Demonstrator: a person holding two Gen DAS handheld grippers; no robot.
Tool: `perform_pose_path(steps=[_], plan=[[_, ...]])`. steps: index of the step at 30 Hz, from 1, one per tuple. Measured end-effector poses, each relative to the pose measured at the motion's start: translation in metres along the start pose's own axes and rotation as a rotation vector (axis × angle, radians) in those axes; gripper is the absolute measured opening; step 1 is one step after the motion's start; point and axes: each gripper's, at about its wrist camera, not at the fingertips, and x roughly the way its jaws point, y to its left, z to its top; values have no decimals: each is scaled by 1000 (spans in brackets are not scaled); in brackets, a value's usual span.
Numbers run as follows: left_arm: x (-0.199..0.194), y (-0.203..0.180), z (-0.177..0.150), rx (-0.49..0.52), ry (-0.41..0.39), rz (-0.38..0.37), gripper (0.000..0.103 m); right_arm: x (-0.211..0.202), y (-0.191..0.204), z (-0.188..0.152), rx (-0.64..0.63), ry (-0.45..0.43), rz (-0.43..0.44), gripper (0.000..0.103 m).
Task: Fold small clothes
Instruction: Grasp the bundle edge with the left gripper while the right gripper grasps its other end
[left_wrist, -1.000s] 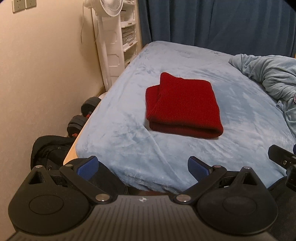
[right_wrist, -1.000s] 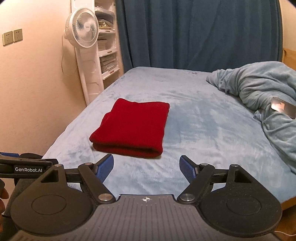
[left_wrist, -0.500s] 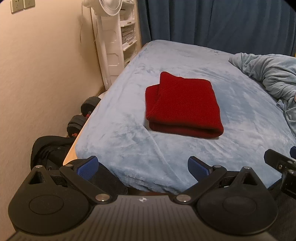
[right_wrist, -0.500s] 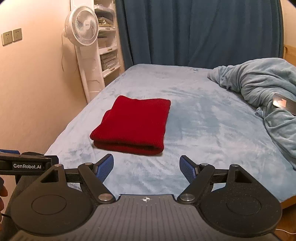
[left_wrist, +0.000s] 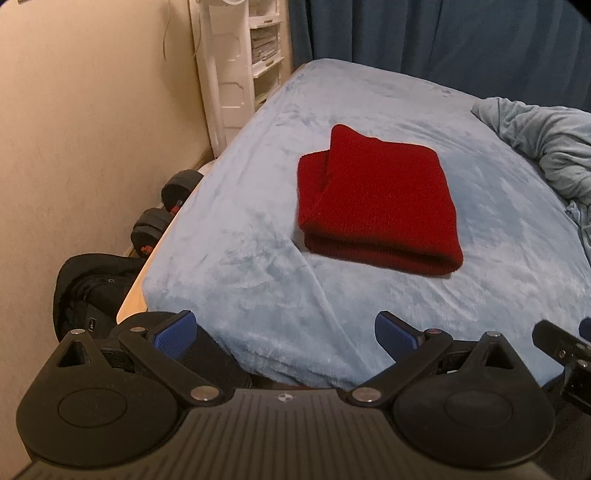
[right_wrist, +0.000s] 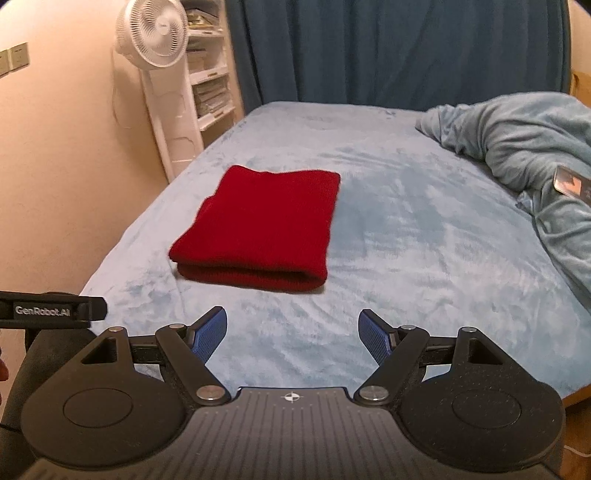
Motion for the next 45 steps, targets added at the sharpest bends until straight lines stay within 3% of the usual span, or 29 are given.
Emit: perform_pose_path(steps=[8, 12, 15, 21, 27, 32, 35, 37, 41, 45], plan=[[31, -10, 36, -45, 25, 16, 103, 32, -27, 15, 59, 37, -26, 80], [56, -12, 59, -127, 72, -31, 103, 51, -45, 29, 50, 31, -30, 80], [73, -18, 75, -159, 65, -16, 103, 68, -61, 42, 43, 29, -33, 80], [111, -31, 99, -201, 88, -31, 103, 115, -94, 74, 43, 48, 14, 82], [156, -34, 112, -369, 188, -124, 103, 194, -133, 112, 140, 83, 83, 84], [189, -42, 113, -371, 211, -83, 103, 294, -169, 147, 373, 235, 192, 84], [213, -36, 108, -434, 268, -147, 103, 344, -178, 163, 451, 306, 207, 85], [229, -32, 104, -467, 300, -191, 103, 372, -176, 173, 453, 332, 198, 85], [258, -27, 96, -491, 349, -167, 103, 415, -161, 186, 396, 371, 156, 87], [276, -20, 93, -553, 372, -215, 103, 437, -153, 192, 368, 369, 145, 89]])
